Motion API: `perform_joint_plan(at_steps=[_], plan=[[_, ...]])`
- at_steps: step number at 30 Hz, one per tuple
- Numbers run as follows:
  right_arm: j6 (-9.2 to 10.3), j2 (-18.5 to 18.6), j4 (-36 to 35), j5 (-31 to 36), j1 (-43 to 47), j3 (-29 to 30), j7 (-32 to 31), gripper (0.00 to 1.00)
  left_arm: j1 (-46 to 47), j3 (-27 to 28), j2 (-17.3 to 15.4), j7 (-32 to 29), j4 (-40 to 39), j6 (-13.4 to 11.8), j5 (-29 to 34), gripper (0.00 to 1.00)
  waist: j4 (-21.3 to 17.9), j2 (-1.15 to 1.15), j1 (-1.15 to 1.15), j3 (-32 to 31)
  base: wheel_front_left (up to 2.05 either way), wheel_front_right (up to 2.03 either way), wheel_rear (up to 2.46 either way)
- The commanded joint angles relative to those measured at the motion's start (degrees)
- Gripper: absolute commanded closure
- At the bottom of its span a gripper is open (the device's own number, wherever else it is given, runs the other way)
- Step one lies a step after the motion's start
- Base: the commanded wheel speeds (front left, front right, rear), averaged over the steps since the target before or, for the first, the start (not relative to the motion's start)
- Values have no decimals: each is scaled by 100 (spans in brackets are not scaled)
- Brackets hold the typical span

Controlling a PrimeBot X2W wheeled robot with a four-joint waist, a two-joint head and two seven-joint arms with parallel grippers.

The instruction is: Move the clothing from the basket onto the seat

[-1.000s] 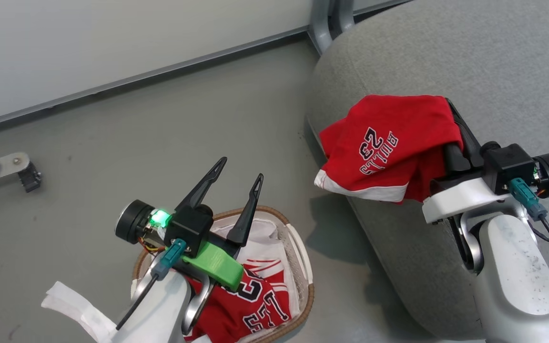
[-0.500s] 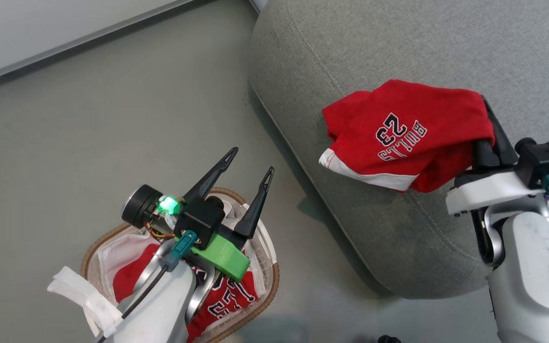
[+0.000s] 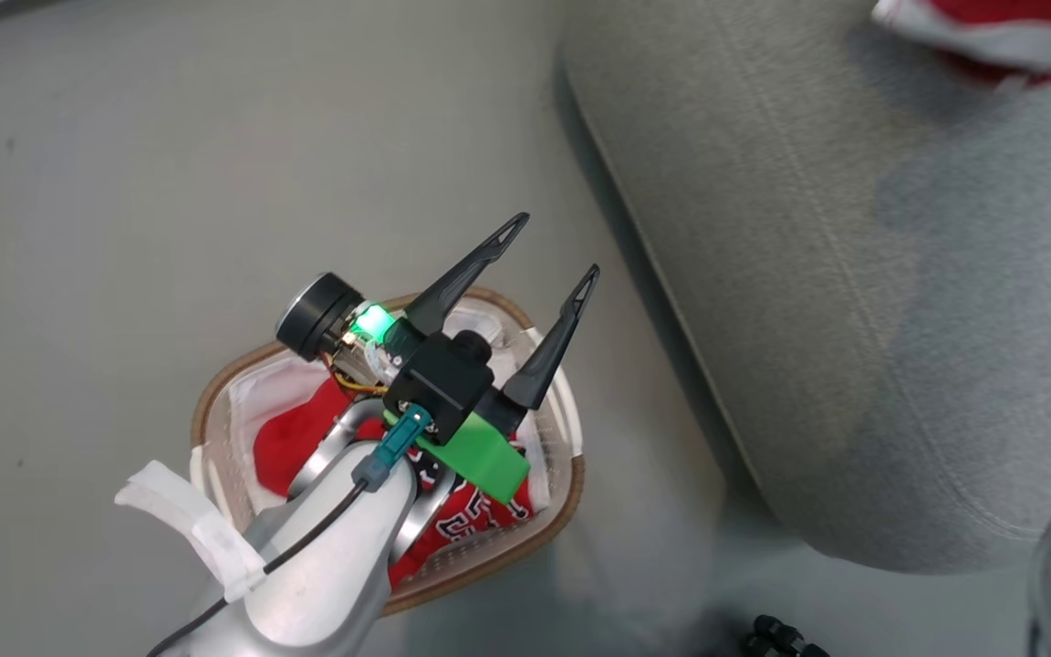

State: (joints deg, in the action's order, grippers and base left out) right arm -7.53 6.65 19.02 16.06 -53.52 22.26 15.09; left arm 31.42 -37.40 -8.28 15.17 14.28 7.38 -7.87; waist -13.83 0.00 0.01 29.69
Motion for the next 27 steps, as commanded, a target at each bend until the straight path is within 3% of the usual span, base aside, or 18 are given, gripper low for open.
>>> perform_joint_plan(at_steps=[1,6,10,20,23,26,27], plan=[[9,220,85,148,-233,104,11,100,159,-29,25,-3,-44,14,16,0,637,0,-1,533,0,0,0],[9,1021,747,560,-929,482,10,100,348,-91,83,-3,-210,13,59,0,1110,0,-1,889,0,0,0],[9,1289,1297,758,-1176,794,7,100,431,-85,24,-3,-248,14,127,0,1298,0,-1,1118,0,0,0],[9,1023,2075,867,-669,1121,8,100,423,7,-20,-3,-234,-45,208,0,1220,0,-1,1324,0,0,0],[9,870,2067,767,-444,1038,7,94,360,81,-51,-3,-227,-76,179,0,1101,0,-1,1280,0,0,0],[9,802,1960,656,-293,948,7,63,311,143,-108,-3,-197,-89,163,0,983,0,-1,1200,0,0,0],[9,757,1870,610,-219,900,8,37,303,162,-124,-3,-190,-89,162,0,942,0,-1,1154,0,0,0]])
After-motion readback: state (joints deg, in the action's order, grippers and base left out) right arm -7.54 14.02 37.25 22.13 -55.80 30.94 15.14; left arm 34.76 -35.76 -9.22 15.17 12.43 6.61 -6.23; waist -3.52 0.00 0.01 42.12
